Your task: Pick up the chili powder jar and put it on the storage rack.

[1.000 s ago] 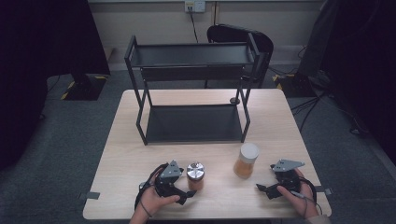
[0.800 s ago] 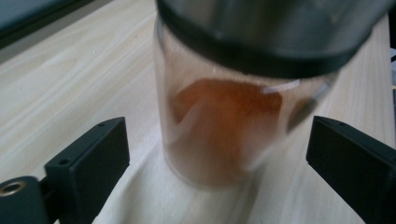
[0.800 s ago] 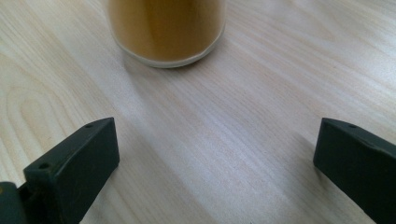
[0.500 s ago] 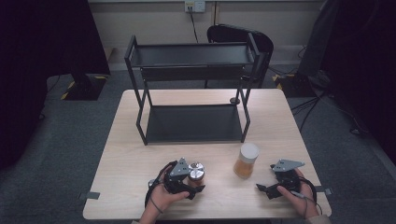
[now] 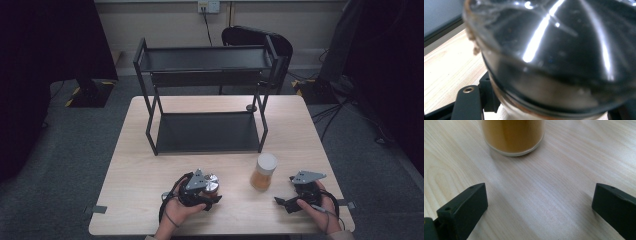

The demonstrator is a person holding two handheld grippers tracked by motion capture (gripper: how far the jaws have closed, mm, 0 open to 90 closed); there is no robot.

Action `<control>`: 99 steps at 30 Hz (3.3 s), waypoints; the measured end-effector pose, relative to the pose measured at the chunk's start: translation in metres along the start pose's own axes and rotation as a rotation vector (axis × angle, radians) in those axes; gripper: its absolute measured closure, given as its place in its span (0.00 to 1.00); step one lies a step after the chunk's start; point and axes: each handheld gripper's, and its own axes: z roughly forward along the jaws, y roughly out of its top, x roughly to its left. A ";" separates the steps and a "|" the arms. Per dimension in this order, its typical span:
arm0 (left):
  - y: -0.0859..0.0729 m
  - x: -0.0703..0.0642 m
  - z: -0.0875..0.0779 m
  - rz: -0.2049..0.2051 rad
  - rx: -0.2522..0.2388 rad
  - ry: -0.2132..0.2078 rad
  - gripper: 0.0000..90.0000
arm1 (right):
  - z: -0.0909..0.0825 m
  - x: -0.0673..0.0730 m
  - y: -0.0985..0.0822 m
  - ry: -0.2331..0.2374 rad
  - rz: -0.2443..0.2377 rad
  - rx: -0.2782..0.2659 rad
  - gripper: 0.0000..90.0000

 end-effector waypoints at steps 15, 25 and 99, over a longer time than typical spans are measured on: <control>0.015 0.020 -0.031 -0.096 0.002 0.081 0.33 | 0.000 0.000 0.000 0.000 0.000 0.000 0.00; 0.030 0.037 -0.042 -0.130 -0.013 0.110 0.33 | 0.000 0.000 0.000 0.000 0.000 0.000 0.00; 0.167 0.092 -0.113 -0.171 -0.017 0.292 0.34 | 0.000 0.000 0.000 0.000 0.000 -0.001 0.00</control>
